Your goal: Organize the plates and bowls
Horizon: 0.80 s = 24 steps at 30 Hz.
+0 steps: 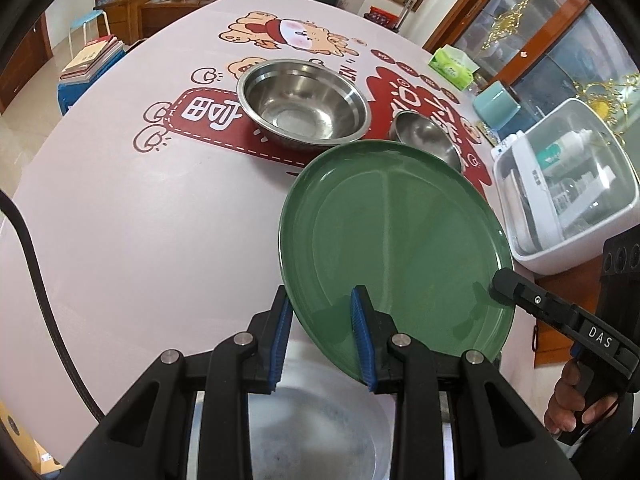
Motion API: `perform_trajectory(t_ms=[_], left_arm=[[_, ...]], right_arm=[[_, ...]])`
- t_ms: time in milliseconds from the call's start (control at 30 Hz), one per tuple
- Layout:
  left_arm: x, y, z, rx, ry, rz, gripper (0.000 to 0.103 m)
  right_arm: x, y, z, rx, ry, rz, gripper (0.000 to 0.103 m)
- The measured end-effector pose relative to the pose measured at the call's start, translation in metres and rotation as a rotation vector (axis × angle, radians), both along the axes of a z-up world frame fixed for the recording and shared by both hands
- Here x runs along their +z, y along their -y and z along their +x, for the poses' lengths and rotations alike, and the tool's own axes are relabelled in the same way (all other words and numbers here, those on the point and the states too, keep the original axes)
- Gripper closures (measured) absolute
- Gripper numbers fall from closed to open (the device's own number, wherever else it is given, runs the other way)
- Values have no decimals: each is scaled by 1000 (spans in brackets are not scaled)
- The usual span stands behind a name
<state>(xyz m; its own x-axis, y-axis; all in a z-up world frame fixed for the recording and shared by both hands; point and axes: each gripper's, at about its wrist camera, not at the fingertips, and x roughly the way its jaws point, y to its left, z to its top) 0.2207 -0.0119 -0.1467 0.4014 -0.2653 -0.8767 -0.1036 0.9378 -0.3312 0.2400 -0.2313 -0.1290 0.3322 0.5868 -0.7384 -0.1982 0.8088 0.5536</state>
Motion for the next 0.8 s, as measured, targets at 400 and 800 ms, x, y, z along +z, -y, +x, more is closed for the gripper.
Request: perform_trajectory(t_ms=[400,800], left_arm=[[31,-13,-51,-9,80,11,75],[50,-26,-104,-36,116,41,75]], right_arm=[[25,-11,-54,8,74,-3,89],[31,-26,-105,18,95,-22,89]])
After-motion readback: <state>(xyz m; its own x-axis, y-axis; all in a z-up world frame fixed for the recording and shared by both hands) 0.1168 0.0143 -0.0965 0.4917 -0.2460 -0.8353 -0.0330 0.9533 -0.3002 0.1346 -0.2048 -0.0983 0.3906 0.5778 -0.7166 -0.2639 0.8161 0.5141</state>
